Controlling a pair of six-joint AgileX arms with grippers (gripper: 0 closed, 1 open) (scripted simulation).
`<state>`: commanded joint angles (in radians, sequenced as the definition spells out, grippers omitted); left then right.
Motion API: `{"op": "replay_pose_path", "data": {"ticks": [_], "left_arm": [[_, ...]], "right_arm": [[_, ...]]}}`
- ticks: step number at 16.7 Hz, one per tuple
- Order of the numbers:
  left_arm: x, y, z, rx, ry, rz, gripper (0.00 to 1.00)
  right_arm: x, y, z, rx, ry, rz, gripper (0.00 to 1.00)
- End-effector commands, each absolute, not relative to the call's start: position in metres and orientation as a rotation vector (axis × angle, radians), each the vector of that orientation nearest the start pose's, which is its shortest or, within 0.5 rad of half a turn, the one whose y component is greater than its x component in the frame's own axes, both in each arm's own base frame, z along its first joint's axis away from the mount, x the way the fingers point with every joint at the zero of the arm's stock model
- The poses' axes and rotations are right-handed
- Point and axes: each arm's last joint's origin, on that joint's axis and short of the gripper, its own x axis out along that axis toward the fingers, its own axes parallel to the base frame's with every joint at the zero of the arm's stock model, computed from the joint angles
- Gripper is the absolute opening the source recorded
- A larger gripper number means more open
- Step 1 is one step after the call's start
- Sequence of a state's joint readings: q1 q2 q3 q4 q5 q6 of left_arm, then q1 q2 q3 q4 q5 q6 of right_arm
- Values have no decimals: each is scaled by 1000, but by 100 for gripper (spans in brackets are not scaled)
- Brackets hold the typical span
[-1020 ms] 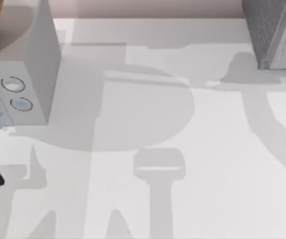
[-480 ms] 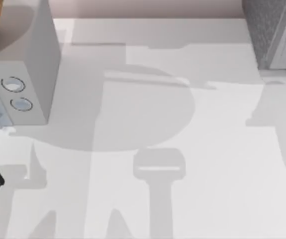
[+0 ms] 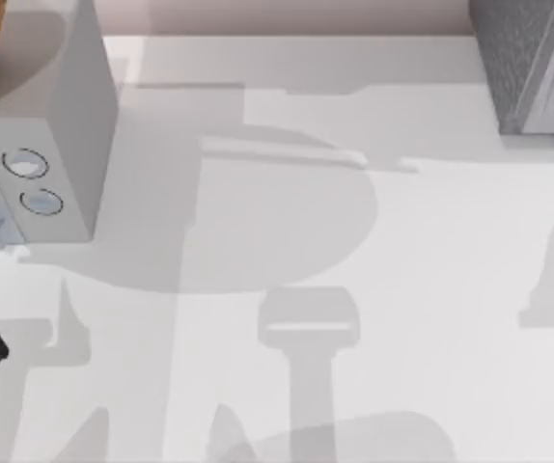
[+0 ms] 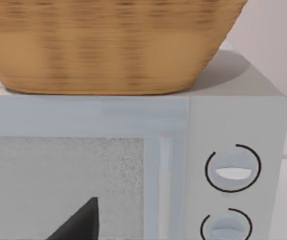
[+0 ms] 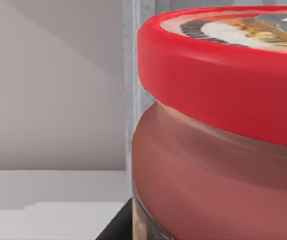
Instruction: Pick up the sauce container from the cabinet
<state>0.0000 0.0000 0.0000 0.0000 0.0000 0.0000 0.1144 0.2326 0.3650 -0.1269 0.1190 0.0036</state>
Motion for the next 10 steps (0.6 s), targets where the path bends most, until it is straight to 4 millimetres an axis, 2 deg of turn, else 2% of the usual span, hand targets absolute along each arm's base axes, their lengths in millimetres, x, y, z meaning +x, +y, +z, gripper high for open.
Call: {"op": "replay_pose_path", "data": {"ticks": [3,5,7,10], "left_arm": [[106,-1,160,0,0,0,100],[106,-1,160,0,0,0,100],[106,-1,160,0,0,0,100],[106,-1,160,0,0,0,100]], "right_arm": [[103,3,202,0,1,-2,0],[104,0,178,0,2,-1,0],[105,-1,163,0,1,0,0],[106,-1,160,0,0,0,0]]}}
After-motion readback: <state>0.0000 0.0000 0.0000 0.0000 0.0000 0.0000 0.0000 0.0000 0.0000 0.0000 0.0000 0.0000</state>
